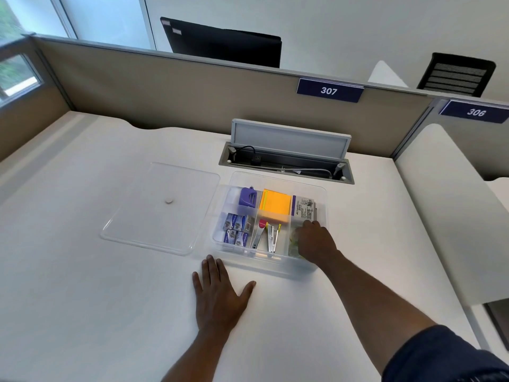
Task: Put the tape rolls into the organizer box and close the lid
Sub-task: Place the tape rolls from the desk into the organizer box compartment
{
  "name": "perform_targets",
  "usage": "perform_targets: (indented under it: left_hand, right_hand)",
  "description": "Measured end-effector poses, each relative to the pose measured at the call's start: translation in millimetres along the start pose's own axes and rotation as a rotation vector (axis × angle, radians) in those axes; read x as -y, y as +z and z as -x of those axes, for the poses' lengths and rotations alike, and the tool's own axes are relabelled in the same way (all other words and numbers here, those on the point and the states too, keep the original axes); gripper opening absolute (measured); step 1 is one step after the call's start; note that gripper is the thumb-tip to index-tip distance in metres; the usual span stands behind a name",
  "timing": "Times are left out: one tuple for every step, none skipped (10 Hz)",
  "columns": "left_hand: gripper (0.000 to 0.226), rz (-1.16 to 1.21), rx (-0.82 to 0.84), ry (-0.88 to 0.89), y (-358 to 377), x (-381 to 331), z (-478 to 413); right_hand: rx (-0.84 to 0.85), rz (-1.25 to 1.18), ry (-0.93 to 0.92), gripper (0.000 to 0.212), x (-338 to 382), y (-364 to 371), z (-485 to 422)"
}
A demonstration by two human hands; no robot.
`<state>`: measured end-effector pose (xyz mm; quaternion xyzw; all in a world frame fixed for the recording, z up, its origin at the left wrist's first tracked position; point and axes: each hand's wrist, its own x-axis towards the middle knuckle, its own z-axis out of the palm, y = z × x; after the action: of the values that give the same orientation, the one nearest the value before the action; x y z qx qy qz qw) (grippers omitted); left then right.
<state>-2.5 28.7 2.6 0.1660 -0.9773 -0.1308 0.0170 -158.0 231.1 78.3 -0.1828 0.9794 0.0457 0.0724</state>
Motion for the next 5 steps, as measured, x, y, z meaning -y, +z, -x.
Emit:
perform_targets:
  left_hand:
    - [0.103, -0.001, -0.003, 0.004, 0, 0, 0]
    - [0.103, 0.002, -0.003, 0.006, 0, 1, 0]
    - [0.103, 0.008, -0.003, 0.006, 0, 1, 0]
    - [0.104, 0.004, -0.003, 0.009, 0, 1, 0]
    - [0.104, 0.001, -0.005, 0.009, 0, 1, 0]
  right_hand:
    - [-0.041, -0.068, 0.041, 0.028, 0, -2, 1]
    - [-0.052, -0.083, 0.064, 0.028, -1, -5, 1]
    - [0.011, -0.022, 0.061, 0.031, -1, -11, 1]
    - [0.079, 0.034, 0.048, 0.033, 0, -14, 1]
    - [0.136, 0.025, 0.059, 0.035, 0, -14, 0]
